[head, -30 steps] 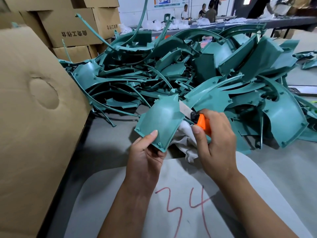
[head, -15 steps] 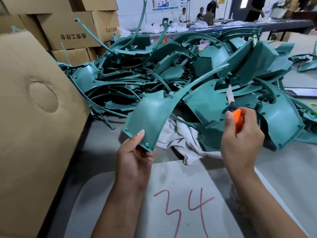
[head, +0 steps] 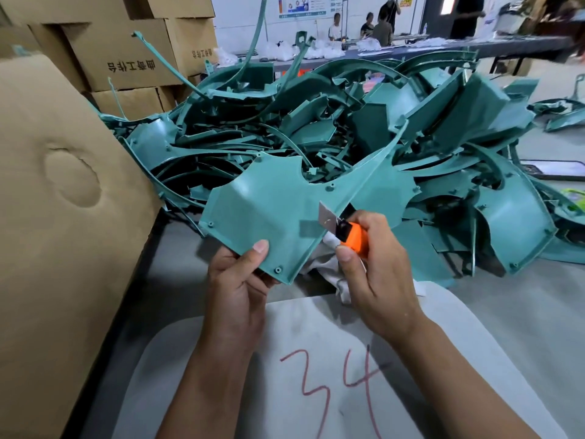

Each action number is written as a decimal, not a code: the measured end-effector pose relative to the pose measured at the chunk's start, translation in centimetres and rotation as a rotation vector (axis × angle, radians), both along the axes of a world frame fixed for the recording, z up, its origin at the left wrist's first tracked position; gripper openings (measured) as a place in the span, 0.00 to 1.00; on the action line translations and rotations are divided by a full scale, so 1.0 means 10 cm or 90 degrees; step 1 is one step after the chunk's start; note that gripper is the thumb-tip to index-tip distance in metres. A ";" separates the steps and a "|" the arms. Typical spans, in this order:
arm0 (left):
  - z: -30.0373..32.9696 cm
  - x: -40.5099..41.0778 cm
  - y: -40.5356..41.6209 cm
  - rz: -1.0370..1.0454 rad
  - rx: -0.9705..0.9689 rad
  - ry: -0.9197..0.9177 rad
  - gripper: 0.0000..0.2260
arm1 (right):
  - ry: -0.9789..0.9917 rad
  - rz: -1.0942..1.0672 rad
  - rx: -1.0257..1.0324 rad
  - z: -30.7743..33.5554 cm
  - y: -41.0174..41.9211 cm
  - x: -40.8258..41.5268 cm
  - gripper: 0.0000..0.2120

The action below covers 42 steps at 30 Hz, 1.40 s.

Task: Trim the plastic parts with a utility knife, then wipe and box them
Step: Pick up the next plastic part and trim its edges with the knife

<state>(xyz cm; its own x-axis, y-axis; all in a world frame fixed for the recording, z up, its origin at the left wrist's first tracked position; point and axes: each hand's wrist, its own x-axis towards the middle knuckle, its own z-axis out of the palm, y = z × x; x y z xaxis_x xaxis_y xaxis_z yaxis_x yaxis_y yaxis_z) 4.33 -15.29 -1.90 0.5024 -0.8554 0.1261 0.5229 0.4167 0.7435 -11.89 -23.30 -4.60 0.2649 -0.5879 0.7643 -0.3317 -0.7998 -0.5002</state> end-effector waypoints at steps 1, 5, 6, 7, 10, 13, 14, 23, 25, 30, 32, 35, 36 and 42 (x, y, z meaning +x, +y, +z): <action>0.00 0.00 0.00 -0.003 -0.001 -0.005 0.14 | 0.009 0.007 0.007 0.00 -0.01 0.00 0.15; -0.02 0.00 -0.01 -0.020 -0.024 0.001 0.16 | 0.012 0.027 -0.002 0.01 -0.02 -0.02 0.18; -0.02 0.00 -0.01 -0.025 -0.030 0.004 0.17 | 0.012 0.031 -0.009 0.01 -0.03 -0.03 0.17; -0.02 0.00 -0.01 -0.029 -0.034 0.004 0.17 | 0.013 0.035 -0.015 0.01 -0.03 -0.03 0.17; -0.03 0.02 -0.01 -0.033 -0.033 -0.007 0.17 | 0.018 0.043 -0.021 0.01 -0.02 -0.04 0.16; -0.04 0.05 0.00 -0.038 -0.021 -0.008 0.16 | -0.004 0.031 -0.014 0.01 -0.03 -0.05 0.11; -0.04 0.06 0.01 -0.044 -0.019 -0.012 0.16 | -0.019 0.022 -0.012 0.01 -0.04 -0.07 0.10; -0.07 0.12 0.04 -0.091 -0.010 -0.060 0.16 | -0.119 -0.030 0.038 0.03 -0.21 -0.29 0.09; -0.08 0.14 0.04 -0.100 -0.010 -0.056 0.16 | -0.152 -0.039 0.040 0.05 -0.24 -0.33 0.10; -0.09 0.16 0.02 -0.103 -0.019 -0.053 0.16 | -0.213 -0.049 0.059 0.08 -0.25 -0.40 0.09; -0.10 0.16 0.01 -0.098 -0.017 -0.043 0.16 | -0.196 -0.019 0.045 0.08 -0.19 -0.36 0.09; -0.14 0.15 -0.03 -0.085 0.004 -0.025 0.15 | -0.094 0.030 0.013 0.07 -0.07 -0.21 0.12; -0.15 0.14 -0.04 -0.083 0.013 -0.021 0.15 | -0.062 0.035 0.001 0.07 -0.03 -0.16 0.13; -0.18 0.14 -0.05 -0.102 0.021 -0.018 0.20 | -0.011 0.018 -0.017 0.08 0.01 -0.11 0.19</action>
<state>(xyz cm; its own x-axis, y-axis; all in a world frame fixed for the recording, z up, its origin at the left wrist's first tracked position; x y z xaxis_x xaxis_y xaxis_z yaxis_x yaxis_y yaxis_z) 5.70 -15.83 -3.74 0.3555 -0.9282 0.1096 0.5593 0.3052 0.7708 -12.97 -23.22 -3.84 0.2676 -0.5593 0.7846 -0.3010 -0.8221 -0.4833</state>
